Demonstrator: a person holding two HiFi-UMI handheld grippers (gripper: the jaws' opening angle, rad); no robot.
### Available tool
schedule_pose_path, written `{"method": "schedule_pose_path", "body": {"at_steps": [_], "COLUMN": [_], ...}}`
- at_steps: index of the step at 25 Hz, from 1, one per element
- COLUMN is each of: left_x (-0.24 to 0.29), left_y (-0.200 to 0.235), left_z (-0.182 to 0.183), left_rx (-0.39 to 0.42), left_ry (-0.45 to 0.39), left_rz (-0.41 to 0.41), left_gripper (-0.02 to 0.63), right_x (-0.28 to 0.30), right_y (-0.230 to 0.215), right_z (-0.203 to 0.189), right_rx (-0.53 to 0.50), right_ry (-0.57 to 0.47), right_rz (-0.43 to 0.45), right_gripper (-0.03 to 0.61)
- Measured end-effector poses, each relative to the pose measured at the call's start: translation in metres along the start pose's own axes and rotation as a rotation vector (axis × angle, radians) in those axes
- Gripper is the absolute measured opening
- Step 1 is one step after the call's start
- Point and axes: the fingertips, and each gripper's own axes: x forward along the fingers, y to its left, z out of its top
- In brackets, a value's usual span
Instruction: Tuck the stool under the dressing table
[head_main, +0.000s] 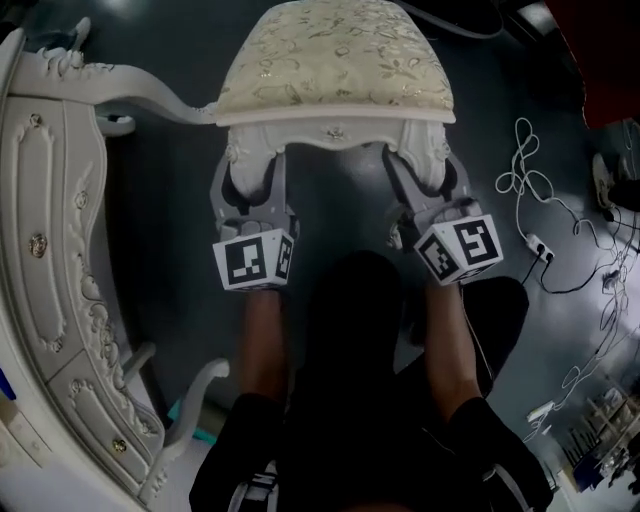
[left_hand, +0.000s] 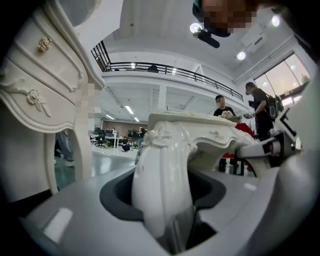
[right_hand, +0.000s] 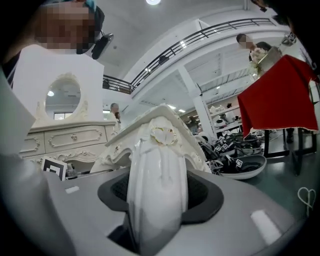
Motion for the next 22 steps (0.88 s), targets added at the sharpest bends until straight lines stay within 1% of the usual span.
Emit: {"method": "schedule_pose_path", "body": {"at_steps": [2,3,4,7,8,10,14,15,16,18,19,20,22], "left_x": [0.0,0.002,0.007,0.031,0.031,0.018,-0.014,-0.012,-0.001,0.037,0.049,0.05,0.032], "left_y": [-0.003,-0.001,0.001,0.005,0.006,0.003,0.002,0.001,-0.005,-0.026,-0.031,-0.028,-0.013], "left_z": [0.0,-0.002,-0.003,-0.01,-0.011,-0.011,-0.005,-0.005,-0.006,-0.007,-0.007,-0.008,-0.011], "left_rx": [0.008,0.005,-0.003,-0.04,-0.046,-0.051,-0.031,-0.029,-0.029,-0.026,-0.024,-0.024,-0.029], "left_ry": [-0.014,-0.023,-0.035,-0.08,-0.085,-0.085,-0.091,-0.094,-0.1,-0.118,-0.122,-0.121,-0.11], "left_rz": [0.037,0.045,0.036,-0.074,-0.09,-0.067,0.022,0.024,-0.009,-0.134,-0.168,-0.168,-0.107], "left_gripper": [0.245,0.245,0.245,0.245,0.245,0.245,0.245,0.245,0.245,0.245,0.245,0.245,0.245], "right_x": [0.005,0.009,0.013,0.013,0.011,0.004,-0.004,-0.003,-0.005,-0.014,-0.013,-0.01,-0.002], "right_y": [-0.006,-0.008,-0.009,-0.011,-0.008,-0.003,0.008,0.006,-0.002,-0.028,-0.036,-0.036,-0.02], "right_z": [0.001,0.0,0.001,0.005,0.004,0.003,0.003,0.003,0.003,0.007,0.008,0.007,0.003], "right_rx": [-0.004,-0.011,-0.023,-0.075,-0.081,-0.082,-0.082,-0.084,-0.086,-0.087,-0.086,-0.084,-0.085], "right_ry": [-0.007,-0.01,-0.018,-0.065,-0.068,-0.054,-0.053,-0.06,-0.075,-0.122,-0.133,-0.131,-0.105], "right_rz": [0.044,0.054,0.045,-0.074,-0.087,-0.056,0.04,0.042,0.009,-0.11,-0.143,-0.142,-0.085], "right_gripper": [0.242,0.242,0.242,0.242,0.242,0.242,0.242,0.242,0.243,0.242,0.242,0.243,0.243]}}
